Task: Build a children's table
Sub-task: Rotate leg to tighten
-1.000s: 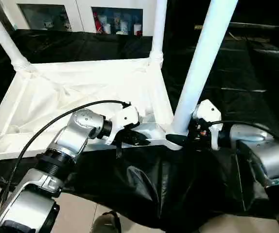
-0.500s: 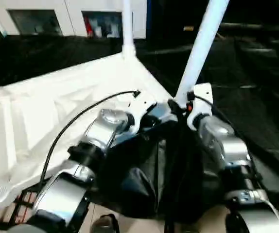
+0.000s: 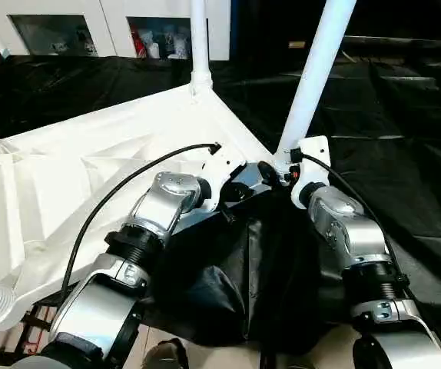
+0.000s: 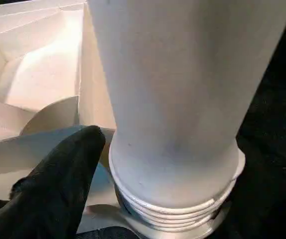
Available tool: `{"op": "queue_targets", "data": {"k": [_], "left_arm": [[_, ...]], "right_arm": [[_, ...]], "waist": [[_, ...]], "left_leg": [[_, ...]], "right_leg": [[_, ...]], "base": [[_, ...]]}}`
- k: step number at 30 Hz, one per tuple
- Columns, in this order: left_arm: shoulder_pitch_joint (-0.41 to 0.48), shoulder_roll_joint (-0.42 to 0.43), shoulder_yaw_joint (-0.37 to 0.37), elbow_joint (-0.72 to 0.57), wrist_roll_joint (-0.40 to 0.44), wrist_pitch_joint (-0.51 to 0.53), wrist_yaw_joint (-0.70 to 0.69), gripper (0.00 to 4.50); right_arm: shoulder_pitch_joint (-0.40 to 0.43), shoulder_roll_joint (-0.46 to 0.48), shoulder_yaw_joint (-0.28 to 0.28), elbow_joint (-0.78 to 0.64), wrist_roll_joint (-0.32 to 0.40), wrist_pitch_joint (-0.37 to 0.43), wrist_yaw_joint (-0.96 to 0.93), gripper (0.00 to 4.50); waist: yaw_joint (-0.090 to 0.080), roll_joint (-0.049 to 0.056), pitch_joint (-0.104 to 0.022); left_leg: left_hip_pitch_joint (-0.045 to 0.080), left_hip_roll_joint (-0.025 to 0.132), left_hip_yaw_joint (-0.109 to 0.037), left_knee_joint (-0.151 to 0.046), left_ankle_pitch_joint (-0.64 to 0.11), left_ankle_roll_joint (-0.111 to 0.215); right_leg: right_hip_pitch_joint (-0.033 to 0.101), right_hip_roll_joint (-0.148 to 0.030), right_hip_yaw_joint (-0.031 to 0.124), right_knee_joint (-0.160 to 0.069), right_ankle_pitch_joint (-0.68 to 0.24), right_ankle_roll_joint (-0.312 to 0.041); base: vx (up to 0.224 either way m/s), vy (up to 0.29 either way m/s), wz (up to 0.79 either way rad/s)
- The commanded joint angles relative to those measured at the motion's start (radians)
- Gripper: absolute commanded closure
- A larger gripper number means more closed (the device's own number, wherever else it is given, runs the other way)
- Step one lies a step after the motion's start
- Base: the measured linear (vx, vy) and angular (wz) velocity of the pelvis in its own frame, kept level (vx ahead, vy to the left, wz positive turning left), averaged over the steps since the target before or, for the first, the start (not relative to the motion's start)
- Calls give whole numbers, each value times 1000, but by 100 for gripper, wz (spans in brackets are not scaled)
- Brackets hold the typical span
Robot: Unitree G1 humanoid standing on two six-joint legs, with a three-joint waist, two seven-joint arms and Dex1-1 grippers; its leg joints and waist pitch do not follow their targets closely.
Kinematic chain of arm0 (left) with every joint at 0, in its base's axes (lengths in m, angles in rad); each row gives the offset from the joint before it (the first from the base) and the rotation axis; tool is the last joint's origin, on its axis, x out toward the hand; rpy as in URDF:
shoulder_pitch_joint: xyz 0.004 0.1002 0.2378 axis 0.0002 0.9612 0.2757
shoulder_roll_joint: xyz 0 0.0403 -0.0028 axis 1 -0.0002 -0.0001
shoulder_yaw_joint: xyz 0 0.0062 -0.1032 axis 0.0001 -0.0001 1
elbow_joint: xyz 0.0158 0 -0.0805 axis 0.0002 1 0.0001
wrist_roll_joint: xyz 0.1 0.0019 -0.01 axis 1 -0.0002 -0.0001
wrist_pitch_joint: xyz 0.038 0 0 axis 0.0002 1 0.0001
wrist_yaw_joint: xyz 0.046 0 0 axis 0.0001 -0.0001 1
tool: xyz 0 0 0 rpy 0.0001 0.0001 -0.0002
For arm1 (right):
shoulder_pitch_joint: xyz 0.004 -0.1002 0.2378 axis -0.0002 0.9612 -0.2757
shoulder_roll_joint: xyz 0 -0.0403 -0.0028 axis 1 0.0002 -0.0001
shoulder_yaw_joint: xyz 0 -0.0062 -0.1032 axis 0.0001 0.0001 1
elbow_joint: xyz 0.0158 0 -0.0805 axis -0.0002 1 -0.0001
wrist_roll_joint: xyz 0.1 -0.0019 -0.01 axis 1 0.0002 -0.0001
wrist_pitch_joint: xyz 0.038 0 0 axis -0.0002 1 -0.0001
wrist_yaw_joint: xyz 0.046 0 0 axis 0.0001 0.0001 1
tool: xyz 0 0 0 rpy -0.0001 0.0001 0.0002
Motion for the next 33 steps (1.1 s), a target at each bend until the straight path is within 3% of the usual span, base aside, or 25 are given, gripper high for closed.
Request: {"op": "queue_targets", "data": {"k": [1,18,19,20,22,23,24,25,26,27,29,30,31,33], "left_arm": [[-17,-42,-12,-68,-43,-57,-36,450],[-17,-42,-12,-68,-43,-57,-36,450],[33,49,-36,-125,-62,-97,-189,450],[35,53,-37,-128,-63,-99,-195,450],[95,173,-67,-195,-91,-165,-400,450],[95,174,-67,-195,-91,-165,-401,450],[95,176,-68,-194,-90,-165,-403,450],[95,176,-68,-193,-90,-165,-403,450],[94,176,-68,-193,-90,-164,-404,450],[94,176,-68,-193,-90,-164,-404,450],[92,177,-68,-191,-89,-165,-404,450],[92,182,-71,-196,-92,-167,-408,450],[92,187,-74,-199,-94,-171,-413,450],[95,196,-75,-211,-102,-178,-426,450]], "right_arm": [[25,56,91,49,16,37,62,61],[25,56,91,49,16,37,62,61],[61,-97,131,-82,19,21,258,61],[63,-104,133,-88,19,21,266,61],[127,-319,187,-287,39,25,523,61],[128,-319,187,-287,39,25,523,61],[128,-320,188,-288,39,26,524,61],[128,-320,188,-289,39,26,524,61],[129,-321,187,-289,39,26,524,61],[129,-321,187,-289,40,26,524,61],[131,-323,187,-289,40,23,527,61],[134,-336,192,-296,49,28,537,61],[135,-348,199,-302,55,28,548,61],[139,-370,207,-317,67,36,574,61]], "waist": [[2,-7,-89],[2,-7,-89],[2,-8,-88],[2,-21,-94],[18,-16,-96],[17,-14,-98],[15,-9,-99],[14,-9,-99],[20,-11,-97],[20,-11,-97],[21,-12,-93],[20,-13,-93],[18,-20,-95],[20,-17,-93]], "left_leg": [[26,9,-10,-59,-257,33],[25,9,-10,-60,-261,32],[25,8,-10,-60,-263,32],[26,8,-10,-59,-258,36],[22,18,-12,-57,-212,74],[23,17,-9,-52,-200,89],[22,17,-5,-48,-170,104],[20,16,-4,-47,-165,105],[26,18,-2,-46,-187,96],[26,18,-2,-46,-187,96],[25,18,-7,-51,-224,63],[26,17,-7,-51,-234,58],[27,17,-6,-51,-240,55],[28,17,-6,-51,-248,52]], "right_leg": [[61,-40,31,-65,-249,-193],[60,-41,31,-66,-259,-189],[60,-40,31,-66,-261,-188],[67,-39,29,-67,-265,-183],[78,-41,36,-54,-186,-163],[73,-37,36,-50,-147,-177],[65,-36,34,-42,-96,-213],[65,-37,33,-43,-94,-226],[61,-40,34,-45,-133,-248],[61,-40,34,-45,-133,-248],[62,-43,33,-51,-229,-226],[61,-42,33,-52,-242,-221],[62,-42,34,-54,-255,-216],[59,-44,36,-57,-286,-196]], "base": [[0,0,0],[0,0,0],[0,0,0],[0,0,0],[0,0,0],[0,0,0],[0,0,0],[0,0,0],[0,0,0],[0,0,0],[0,0,0],[0,0,0],[0,0,0],[0,0,0]]}}
